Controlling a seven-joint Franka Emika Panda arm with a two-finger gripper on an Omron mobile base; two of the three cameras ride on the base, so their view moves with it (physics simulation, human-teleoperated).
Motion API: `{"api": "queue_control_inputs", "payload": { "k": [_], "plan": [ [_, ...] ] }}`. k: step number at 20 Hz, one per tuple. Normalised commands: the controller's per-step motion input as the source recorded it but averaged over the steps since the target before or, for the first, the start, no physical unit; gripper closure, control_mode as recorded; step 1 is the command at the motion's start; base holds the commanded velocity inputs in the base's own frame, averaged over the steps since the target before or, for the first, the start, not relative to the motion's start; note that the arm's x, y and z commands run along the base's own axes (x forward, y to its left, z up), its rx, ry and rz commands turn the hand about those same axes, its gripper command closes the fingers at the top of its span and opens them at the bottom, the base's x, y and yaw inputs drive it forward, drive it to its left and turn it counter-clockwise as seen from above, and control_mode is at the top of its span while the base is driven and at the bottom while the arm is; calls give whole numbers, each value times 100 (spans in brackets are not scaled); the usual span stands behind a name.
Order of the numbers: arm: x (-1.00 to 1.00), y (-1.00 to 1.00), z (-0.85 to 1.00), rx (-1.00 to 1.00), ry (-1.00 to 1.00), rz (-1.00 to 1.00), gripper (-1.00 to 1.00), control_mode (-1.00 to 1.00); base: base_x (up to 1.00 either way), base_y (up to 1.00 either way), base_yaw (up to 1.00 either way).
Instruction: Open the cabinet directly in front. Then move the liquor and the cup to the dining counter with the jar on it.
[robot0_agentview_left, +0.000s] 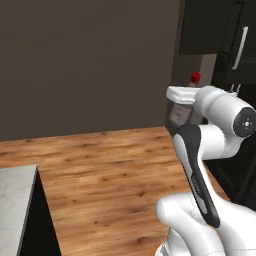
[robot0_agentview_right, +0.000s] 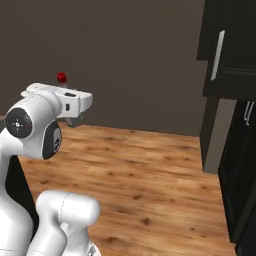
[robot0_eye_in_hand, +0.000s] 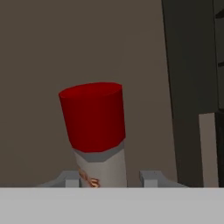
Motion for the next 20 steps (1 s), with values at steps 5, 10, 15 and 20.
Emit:
{"api": "queue_control_inputs", "payload": {
  "k": [5,10,15,20],
  "plan": [
    [0,0,0,0,0,0,100,100,-78,0,0],
    [0,0,0,0,0,0,100,100,-100,0,0],
    [0,0,0,0,0,0,100,100,-100,8,0],
    [0,0,0,0,0,0,100,100,-100,71,5]
  ]
}}
